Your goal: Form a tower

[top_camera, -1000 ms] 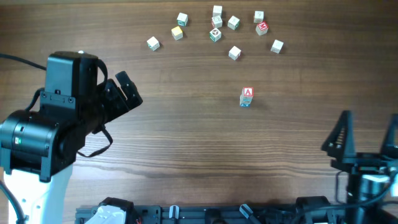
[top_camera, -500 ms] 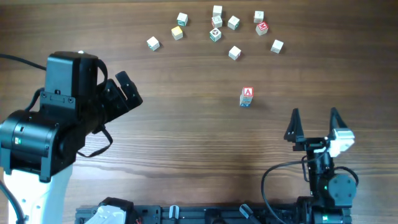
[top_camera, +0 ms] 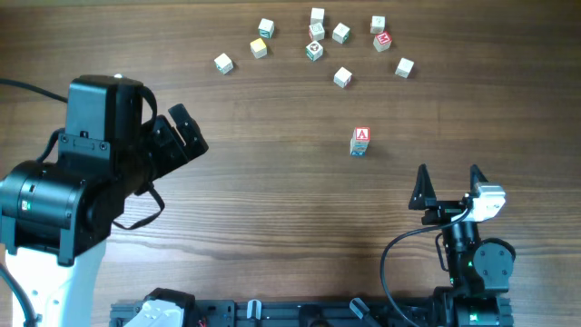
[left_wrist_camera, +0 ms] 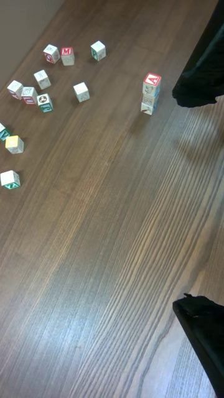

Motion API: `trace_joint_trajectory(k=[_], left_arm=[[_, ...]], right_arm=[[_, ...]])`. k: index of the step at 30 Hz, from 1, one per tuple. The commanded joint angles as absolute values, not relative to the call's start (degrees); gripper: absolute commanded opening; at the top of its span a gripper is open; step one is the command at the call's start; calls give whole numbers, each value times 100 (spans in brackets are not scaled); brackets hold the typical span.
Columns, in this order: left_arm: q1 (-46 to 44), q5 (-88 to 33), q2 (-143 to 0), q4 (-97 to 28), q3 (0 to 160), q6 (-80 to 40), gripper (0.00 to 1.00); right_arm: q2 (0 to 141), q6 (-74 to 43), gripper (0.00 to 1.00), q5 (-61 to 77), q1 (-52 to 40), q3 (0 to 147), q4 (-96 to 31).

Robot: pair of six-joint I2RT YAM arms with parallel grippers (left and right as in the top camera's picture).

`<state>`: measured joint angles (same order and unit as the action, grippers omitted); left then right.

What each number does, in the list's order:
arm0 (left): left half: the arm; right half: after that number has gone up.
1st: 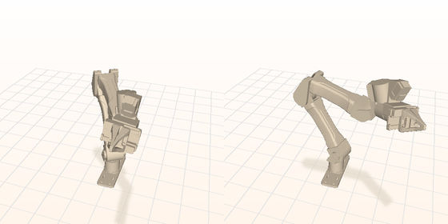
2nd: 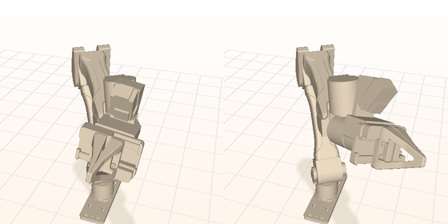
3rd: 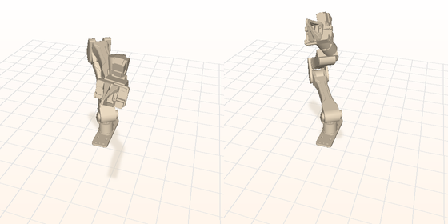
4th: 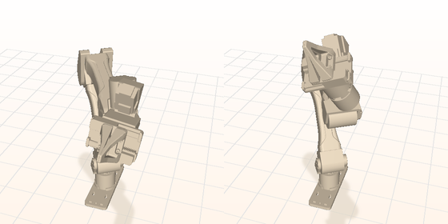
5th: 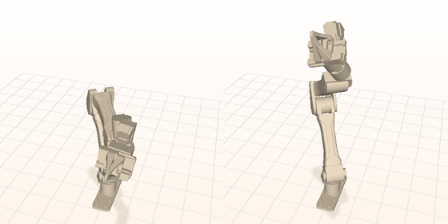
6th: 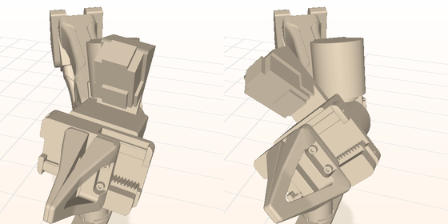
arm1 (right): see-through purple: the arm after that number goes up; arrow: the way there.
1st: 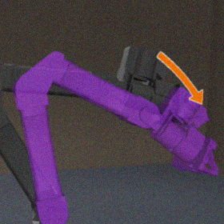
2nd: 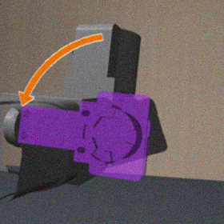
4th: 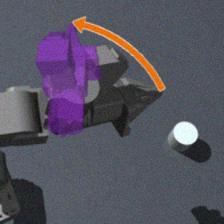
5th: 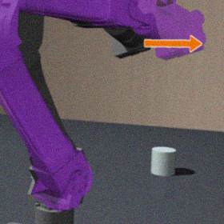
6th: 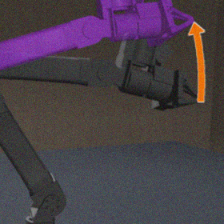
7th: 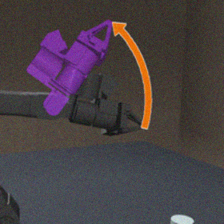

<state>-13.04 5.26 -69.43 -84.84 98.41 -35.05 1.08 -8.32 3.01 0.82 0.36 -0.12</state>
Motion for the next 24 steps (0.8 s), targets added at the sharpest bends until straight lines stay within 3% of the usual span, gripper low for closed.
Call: trace_joint_trajectory(k=[1, 17, 24], left_arm=[[-1328, 604, -6941, -8471, 9848, -3518, 100], [-1323, 707, -6919, -8493, 9848, -3358, 100], [-1323, 1142, -6285, -8495, 9848, -3326, 100]], right_arm=[[25, -904, 100, 395, 110, 32, 8], [25, -904, 100, 397, 110, 32, 8], [27, -904, 100, 395, 110, 32, 8]])
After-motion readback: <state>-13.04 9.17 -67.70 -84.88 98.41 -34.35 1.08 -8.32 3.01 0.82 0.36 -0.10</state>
